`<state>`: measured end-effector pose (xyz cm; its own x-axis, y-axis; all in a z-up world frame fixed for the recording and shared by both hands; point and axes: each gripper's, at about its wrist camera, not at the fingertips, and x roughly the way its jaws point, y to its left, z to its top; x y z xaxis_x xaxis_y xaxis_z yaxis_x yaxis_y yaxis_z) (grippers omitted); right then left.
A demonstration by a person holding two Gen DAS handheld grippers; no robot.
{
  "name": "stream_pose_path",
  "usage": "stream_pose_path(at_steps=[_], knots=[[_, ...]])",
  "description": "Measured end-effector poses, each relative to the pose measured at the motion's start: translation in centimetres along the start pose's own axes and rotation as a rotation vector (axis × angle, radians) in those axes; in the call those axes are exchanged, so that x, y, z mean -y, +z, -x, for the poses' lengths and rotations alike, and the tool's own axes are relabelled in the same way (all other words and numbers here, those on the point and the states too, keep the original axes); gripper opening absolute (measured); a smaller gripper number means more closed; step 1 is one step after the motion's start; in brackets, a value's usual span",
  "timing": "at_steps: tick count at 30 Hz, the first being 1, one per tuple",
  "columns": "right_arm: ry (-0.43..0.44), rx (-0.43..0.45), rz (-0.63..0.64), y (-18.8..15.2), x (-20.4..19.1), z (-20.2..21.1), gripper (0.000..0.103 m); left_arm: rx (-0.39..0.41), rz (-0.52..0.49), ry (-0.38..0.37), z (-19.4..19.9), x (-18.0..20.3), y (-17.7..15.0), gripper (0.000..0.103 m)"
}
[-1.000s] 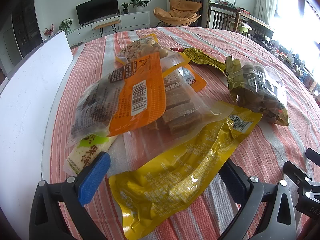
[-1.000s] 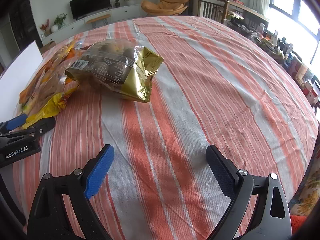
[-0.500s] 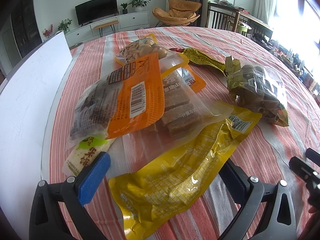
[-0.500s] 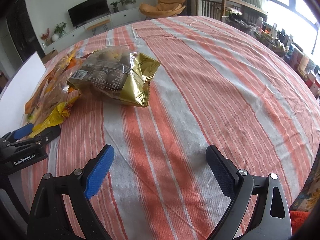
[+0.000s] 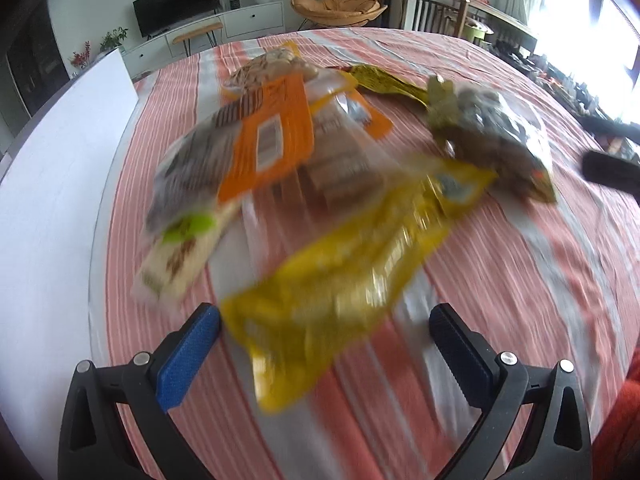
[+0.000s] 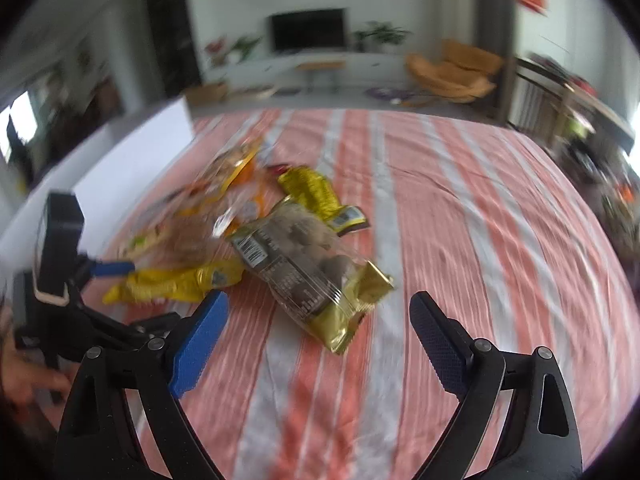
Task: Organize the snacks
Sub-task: 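Grasp the clear bag of round snacks with right while left grasps yellow pouch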
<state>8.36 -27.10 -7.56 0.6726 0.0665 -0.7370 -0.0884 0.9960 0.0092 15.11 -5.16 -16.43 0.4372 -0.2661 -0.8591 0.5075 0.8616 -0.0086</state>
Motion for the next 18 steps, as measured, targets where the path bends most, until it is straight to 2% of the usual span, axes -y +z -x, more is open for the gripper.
stream_pose_path(at_steps=[2,3,7,8,10,11,15,18], knots=[[0.017,-0.125,0.197,1.8,-0.5,-2.5,0.094,0.04,-0.002,0.0,1.3,0.1,-2.1,0.103],[0.025,-0.177,0.252,2.3,-0.7,-3.8,0.094,0.039,-0.009,0.006,1.6,0.2,-2.5,0.103],[0.003,-0.269,0.325,3.8,-1.7,-8.3,0.093,0.039,-0.006,0.003,1.8,0.3,-2.7,0.103],[-0.019,-0.282,0.302,4.1,-1.9,-9.4,0.091,0.042,-0.007,0.003,1.8,0.3,-2.8,0.103],[0.01,-0.309,0.207,4.1,-1.6,-10.1,0.089,0.046,-0.009,0.002,1.8,0.3,-2.8,0.103],[0.007,-0.304,0.145,3.7,-1.7,-9.9,0.07,0.046,-0.011,0.001,1.8,0.3,-2.8,0.103],[-0.007,-0.255,-0.075,-0.2,-2.1,-6.5,0.068,0.048,-0.01,-0.001,1.6,0.1,-2.4,0.103],[-0.125,-0.151,-0.182,-4.2,-3.4,-3.1,0.069,0.044,-0.015,0.001,1.4,0.2,-2.0,0.103]])
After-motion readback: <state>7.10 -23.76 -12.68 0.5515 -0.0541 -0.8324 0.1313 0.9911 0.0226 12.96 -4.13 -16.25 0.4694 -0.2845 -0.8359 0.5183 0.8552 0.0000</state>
